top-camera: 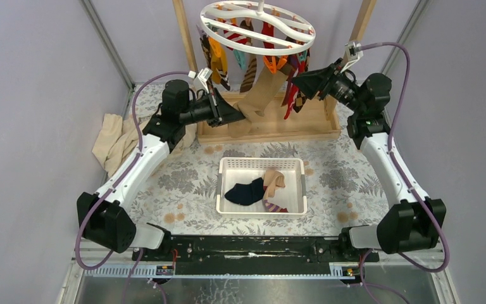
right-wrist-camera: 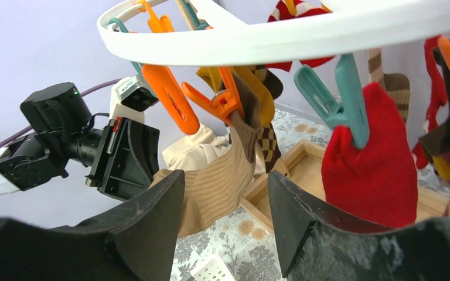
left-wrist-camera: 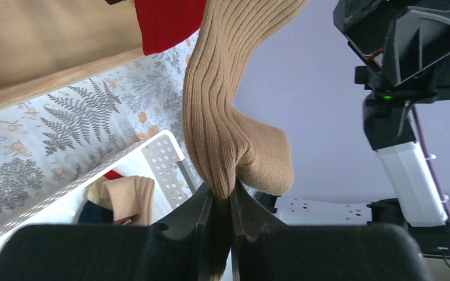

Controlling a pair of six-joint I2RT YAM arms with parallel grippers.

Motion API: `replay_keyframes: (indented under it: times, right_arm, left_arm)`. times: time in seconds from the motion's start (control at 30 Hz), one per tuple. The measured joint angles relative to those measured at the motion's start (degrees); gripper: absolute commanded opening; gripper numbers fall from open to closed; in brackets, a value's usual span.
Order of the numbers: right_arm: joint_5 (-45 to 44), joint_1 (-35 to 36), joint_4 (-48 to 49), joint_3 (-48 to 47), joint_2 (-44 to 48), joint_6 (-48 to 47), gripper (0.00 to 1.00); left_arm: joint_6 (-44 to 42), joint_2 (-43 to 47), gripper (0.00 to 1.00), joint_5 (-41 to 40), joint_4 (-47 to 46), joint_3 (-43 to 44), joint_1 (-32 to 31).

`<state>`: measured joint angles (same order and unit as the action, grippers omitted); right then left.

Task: Remove the socks clipped to the hanger
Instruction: Remove the sock from the hanger.

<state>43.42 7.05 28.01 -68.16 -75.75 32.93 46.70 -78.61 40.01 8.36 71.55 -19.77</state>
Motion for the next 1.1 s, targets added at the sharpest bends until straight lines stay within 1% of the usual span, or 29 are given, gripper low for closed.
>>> replay_keyframes:
  times: [0.23,0.43,0.63,1.1]
  right_arm:
    - [4.1,0.0,4.1,-5.6,-4.9,0.8,0.65]
    - [4.2,0.0,4.2,-9.6,-5.8,-0.5,0.65]
    - [3.8,0.0,4.0,-11.9,-7.5,-2.1,0.64]
    - [3.1,0.1,3.6,-14.6,-11.3,-3.4,0.63]
  left_arm:
    - [7.6,-1.5,0.20,7.5,-4.6,0.0,2.7]
    - [12.3,-2.8,0.20,11.2,-8.4,-0.1,3.8]
    - [15.8,-3.5,0.20,13.6,-11.6,-1.5,4.1]
    - [20.6,-4.0,0.21,16.4,-16.2,-3.2,4.1]
